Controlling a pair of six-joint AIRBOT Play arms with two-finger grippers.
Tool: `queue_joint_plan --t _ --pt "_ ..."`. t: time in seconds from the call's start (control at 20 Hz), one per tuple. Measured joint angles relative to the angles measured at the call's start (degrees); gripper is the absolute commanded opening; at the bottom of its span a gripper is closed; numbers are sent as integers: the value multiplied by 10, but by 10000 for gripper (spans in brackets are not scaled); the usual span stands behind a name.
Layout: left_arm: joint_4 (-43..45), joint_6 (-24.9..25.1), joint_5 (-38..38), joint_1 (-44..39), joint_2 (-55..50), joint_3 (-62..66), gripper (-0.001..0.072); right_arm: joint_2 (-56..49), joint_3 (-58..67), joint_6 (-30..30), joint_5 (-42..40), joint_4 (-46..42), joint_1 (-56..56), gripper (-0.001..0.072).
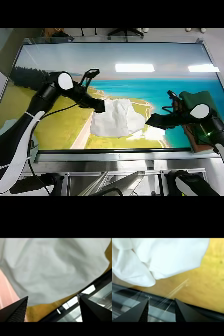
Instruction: Fold the shirts.
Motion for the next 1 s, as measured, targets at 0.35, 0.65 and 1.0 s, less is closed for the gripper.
queue_joint_plan --t 0.35,0.65,1.0 --pt "-47 31 69 124 114 -259 707 -78 -15 -70 17 23 -68 367" --pt "-211 143 200 148 78 -411 706 -167 -40 -142 -60 74 -43 367" --pt "-324 229 251 136 -5 -415 8 -248 -43 -228 -88 161 -35 325"
